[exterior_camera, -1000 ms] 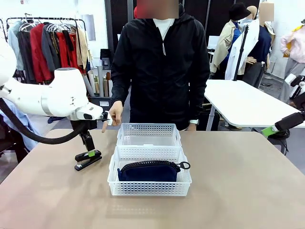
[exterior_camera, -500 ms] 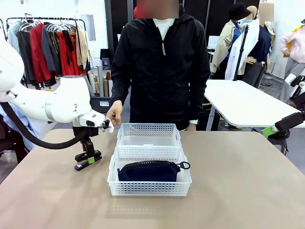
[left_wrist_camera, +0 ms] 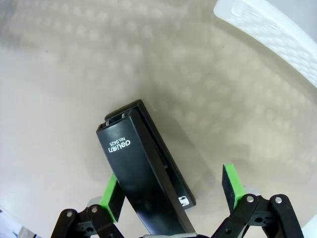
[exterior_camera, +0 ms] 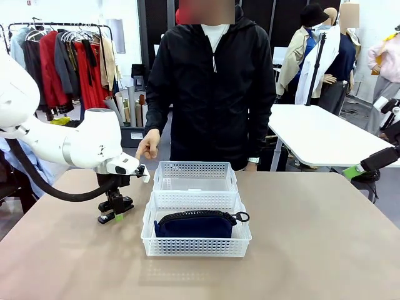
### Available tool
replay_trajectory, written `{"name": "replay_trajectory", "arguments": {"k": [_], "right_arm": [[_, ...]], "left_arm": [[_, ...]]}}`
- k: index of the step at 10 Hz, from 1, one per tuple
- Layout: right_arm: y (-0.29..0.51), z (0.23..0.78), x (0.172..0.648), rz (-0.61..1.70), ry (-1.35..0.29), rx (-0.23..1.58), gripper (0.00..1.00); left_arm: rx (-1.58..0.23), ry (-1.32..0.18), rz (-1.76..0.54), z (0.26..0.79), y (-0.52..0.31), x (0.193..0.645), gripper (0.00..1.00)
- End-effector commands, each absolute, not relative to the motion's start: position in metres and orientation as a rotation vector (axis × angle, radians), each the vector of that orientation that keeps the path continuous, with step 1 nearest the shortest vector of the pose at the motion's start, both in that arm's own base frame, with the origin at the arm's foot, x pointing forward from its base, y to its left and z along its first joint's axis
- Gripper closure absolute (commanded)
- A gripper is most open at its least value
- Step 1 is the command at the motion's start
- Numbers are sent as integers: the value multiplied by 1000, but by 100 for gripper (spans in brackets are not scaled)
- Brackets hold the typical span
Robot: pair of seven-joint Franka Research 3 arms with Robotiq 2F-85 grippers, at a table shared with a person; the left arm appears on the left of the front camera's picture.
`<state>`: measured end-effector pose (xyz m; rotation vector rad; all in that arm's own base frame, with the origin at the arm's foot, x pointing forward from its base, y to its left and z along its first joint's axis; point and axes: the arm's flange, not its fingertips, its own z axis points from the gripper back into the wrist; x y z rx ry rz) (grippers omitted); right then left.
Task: Distribute items into two baskets.
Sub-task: Pick up the Stapler that the person points to.
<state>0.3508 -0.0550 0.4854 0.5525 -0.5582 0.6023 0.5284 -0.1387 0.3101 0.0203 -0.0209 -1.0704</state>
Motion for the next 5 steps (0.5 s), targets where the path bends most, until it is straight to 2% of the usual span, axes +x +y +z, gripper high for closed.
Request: {"name": "replay_trajectory", "arguments": {"k": [1, 3, 5], "right_arm": [[-55, 486, 351, 605, -556, 556, 0], [-55, 486, 351, 605, -556, 556, 0], [-55, 486, 351, 605, -556, 556, 0]], "left_arm": [[46, -18, -1060, 313, -141, 531, 5], [43, -27, -1060, 314, -141, 531, 29], [40, -32, -1058, 315, -141, 533, 66]]}}
